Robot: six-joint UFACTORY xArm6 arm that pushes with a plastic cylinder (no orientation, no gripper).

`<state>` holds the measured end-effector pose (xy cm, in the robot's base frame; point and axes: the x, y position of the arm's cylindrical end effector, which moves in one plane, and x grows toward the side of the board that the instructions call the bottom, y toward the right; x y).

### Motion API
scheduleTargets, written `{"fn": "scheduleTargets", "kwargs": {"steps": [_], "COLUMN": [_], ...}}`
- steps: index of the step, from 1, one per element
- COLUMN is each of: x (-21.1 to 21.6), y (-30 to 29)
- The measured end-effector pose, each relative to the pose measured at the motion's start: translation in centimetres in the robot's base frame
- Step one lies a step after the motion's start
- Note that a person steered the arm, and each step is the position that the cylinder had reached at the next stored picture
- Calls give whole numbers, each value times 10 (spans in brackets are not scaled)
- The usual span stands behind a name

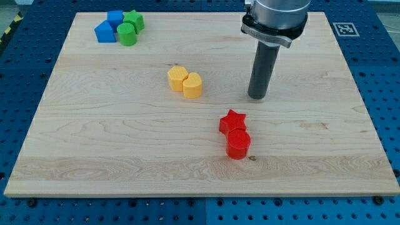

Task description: Push the yellow blocks towards the group of blocks

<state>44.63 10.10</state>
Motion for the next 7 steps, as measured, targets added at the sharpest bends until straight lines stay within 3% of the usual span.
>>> {"fn": "scheduleTargets", "kwargs": {"steps": [2,4,6,7], "x": [7,5,-44,-16], "y": [-19,-121,-215,-191]}}
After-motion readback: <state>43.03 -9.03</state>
